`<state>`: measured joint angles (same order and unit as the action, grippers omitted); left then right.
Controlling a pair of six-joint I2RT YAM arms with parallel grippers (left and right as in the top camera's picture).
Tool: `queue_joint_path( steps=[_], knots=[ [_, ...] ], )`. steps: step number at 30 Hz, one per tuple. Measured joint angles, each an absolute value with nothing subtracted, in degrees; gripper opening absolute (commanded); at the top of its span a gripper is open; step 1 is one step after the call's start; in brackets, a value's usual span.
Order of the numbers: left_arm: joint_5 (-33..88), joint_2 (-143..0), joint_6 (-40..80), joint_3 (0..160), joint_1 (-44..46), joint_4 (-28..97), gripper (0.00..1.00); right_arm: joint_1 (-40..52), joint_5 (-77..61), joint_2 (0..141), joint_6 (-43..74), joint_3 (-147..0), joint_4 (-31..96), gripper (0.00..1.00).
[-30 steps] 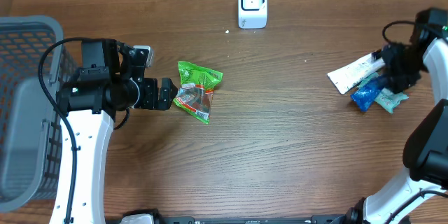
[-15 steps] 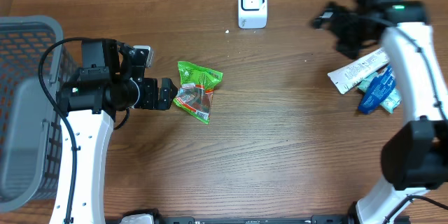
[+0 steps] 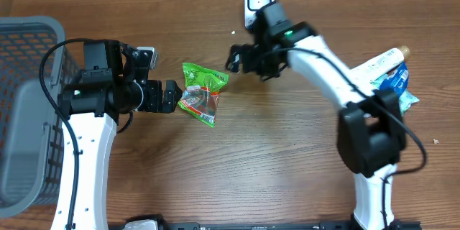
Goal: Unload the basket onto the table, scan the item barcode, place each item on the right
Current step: 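Reach the right gripper to the green snack bag and grasp it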
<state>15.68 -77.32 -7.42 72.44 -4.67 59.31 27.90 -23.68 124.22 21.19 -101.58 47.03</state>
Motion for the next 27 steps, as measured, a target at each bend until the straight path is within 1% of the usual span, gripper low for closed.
queue_joint_path(
  steps=[7,15,17,19,21,25,26,27],
  knots=[
    [15.7,-77.3,-7.4,72.4,-4.7,59.3,1.0,33.1,-25.3,128.4,17.7,-101.6,41.2,1.0],
    [15.7,-77.3,-7.4,72.4,-4.7,59.3,0.99,33.8,-26.6,132.3,16.9,-101.6,36.8,0.99],
    [15.7,-77.3,-7.4,72.4,-4.7,59.3,1.0,33.8,-27.3,132.7,16.9,-101.6,35.0,0.93],
    [15.7,-77.3,-7.4,72.4,-4.7,59.3,1.0,33.8,-27.8,132.8,17.9,-101.6,33.4,0.84],
    [15.7,-77.3,-7.4,72.4,-4.7,59.3,1.0,33.9,-28.2,133.1,19.4,-101.6,32.3,0.79],
    [15.7,-77.3,-7.4,72.4,-4.7,59.3,0.99,34.5,-28.6,134.3,23.3,-101.6,31.9,0.74],
    [15.7,-77.3,-7.4,72.4,-4.7,59.3,1.0,34.6,-28.8,134.4,24.4,-101.6,31.5,0.71],
    [15.7,-77.3,-7.4,72.4,-4.7,59.3,1.0,34.7,-29.0,134.5,25.3,-101.6,31.5,0.66]
  ],
)
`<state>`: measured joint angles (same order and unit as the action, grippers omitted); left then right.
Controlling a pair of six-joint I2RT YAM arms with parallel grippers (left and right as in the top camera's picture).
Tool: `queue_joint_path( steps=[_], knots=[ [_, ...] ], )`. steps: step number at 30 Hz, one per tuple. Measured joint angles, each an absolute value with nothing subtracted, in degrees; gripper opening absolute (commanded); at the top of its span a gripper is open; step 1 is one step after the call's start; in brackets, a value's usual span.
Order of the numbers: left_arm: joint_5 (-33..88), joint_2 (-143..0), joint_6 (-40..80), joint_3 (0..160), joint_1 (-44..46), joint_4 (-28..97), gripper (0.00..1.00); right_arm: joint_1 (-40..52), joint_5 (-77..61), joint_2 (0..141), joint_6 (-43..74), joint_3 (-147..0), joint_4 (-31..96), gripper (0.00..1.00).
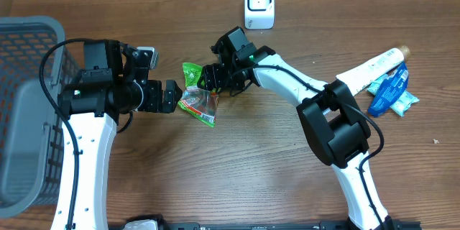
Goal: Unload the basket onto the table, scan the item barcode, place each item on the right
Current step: 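Reach the right gripper to the green snack bag and grasp it, then lift the green bag with the right gripper up to the scanner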
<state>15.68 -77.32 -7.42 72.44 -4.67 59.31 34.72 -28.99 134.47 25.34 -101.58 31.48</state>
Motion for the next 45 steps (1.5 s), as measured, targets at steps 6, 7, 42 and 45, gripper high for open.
queue_joint_path(
  steps=[6,7,42,45],
  knots=[
    [15.7,-77.3,-7.4,72.4,-4.7,59.3,0.99,34.9,-29.7,135.5,29.0,-101.6,32.5,0.11],
    [15.7,-77.3,-7.4,72.4,-4.7,59.3,1.0,34.9,-30.1,135.6,29.2,-101.6,32.5,0.04],
    [15.7,-77.3,-7.4,72.4,-4.7,59.3,1.0,3.6,-57.4,105.0,58.8,-102.3,55.0,0.04],
    [15.7,-77.3,-7.4,72.4,-4.7,59.3,1.0,3.0,-60.1,105.1,60.9,-102.3,54.0,0.04]
  ],
)
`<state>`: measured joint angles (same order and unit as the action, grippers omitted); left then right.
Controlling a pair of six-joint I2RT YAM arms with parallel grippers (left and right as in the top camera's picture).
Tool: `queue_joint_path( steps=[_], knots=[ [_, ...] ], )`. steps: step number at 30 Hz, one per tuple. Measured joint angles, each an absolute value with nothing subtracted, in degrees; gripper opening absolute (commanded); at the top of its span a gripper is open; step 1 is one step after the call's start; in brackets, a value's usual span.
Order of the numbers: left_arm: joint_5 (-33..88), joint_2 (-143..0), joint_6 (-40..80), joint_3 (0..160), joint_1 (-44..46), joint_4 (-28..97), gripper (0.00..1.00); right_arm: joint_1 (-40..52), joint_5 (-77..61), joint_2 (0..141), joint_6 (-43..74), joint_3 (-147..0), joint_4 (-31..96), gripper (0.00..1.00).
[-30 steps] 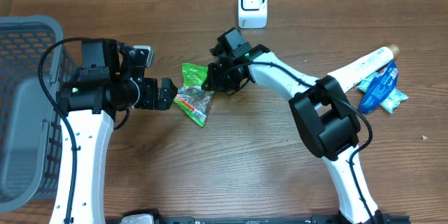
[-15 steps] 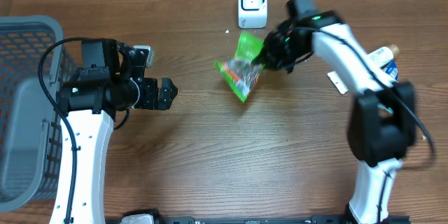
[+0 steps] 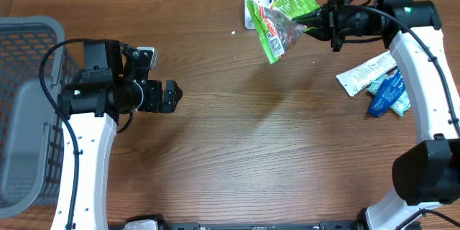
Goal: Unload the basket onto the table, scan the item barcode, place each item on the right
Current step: 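Lift the green bag with the right gripper up to the scanner, then hold the green bag's barcode in front of the scanner window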
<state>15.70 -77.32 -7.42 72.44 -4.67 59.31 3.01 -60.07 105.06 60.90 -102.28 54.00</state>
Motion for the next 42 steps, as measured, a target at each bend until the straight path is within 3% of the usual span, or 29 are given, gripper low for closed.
queue_joint_path(
  steps=[10,18,26,33,42],
  knots=[
    [15.7,-77.3,-7.4,72.4,-4.7,59.3,0.99,3.6,-53.3,105.1,61.5,-102.3,51.7,0.04],
    [15.7,-77.3,-7.4,72.4,-4.7,59.3,0.99,13.3,-13.2,105.1,54.3,-102.3,45.6,0.04],
    [15.7,-77.3,-7.4,72.4,-4.7,59.3,1.0,24.5,25.6,108.4,37.3,-102.3,23.9,0.04],
    [15.7,-77.3,-7.4,72.4,-4.7,59.3,1.0,25.6,35.0,118.3,14.5,-102.3,-1.0,0.04],
    [15.7,-77.3,-7.4,72.4,-4.7,59.3,1.0,25.5,36.4,128.2,-1.5,-102.2,-20.2,0.04]
  ],
)
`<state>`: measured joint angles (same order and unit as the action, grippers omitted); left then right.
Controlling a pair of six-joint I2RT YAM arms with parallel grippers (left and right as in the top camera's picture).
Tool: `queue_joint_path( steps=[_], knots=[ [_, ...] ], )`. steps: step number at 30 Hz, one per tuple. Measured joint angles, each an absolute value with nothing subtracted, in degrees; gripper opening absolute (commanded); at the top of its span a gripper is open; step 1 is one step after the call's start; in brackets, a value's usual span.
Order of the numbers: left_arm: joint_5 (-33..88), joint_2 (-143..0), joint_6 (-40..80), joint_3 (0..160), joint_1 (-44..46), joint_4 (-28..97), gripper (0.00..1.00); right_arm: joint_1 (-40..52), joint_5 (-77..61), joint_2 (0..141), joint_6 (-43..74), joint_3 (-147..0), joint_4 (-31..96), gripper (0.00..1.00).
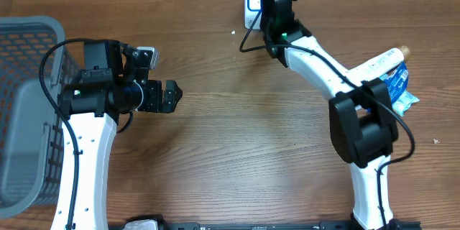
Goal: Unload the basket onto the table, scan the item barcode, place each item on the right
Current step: 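Hold the green bag's barcode in front of the scanner window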
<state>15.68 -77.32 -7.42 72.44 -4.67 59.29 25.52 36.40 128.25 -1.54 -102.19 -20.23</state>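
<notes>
The white barcode scanner (pixel 249 1) stands at the table's far edge, mostly covered by my right arm. My right gripper sits directly over it, its fingers hidden by the wrist. No green snack packet is visible in the overhead view, so whether the right gripper holds it cannot be told. My left gripper (pixel 174 95) hovers over the left-centre of the table, open, with nothing between its fingers.
A grey mesh basket (pixel 29 50) fills the left edge. At the right lie a white tube (pixel 377 63) and a blue packet (pixel 399 90), next to the right arm's base.
The right gripper, which held the green packet up just right of the scanner, is now over the scanner itself. The packet has dropped out of sight. The left arm has not moved.
The left gripper held the green packet at table centre while the right gripper was near the scanner. Then the right gripper was at the packet. Later it held the packet aloft beside the scanner, the left gripper empty. Now it covers the scanner.
</notes>
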Motion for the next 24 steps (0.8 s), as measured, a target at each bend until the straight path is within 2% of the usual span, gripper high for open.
queue_joint_path(
  steps=[9,24],
  knots=[
    [15.7,-77.3,-7.4,72.4,-4.7,59.3,1.0,25.5,30.9,131.6,-12.1,-102.2,-28.3,0.04],
    [15.7,-77.3,-7.4,72.4,-4.7,59.3,1.0,26.0,24.3,133.1,-14.1,-102.2,-26.1,0.04]
  ],
)
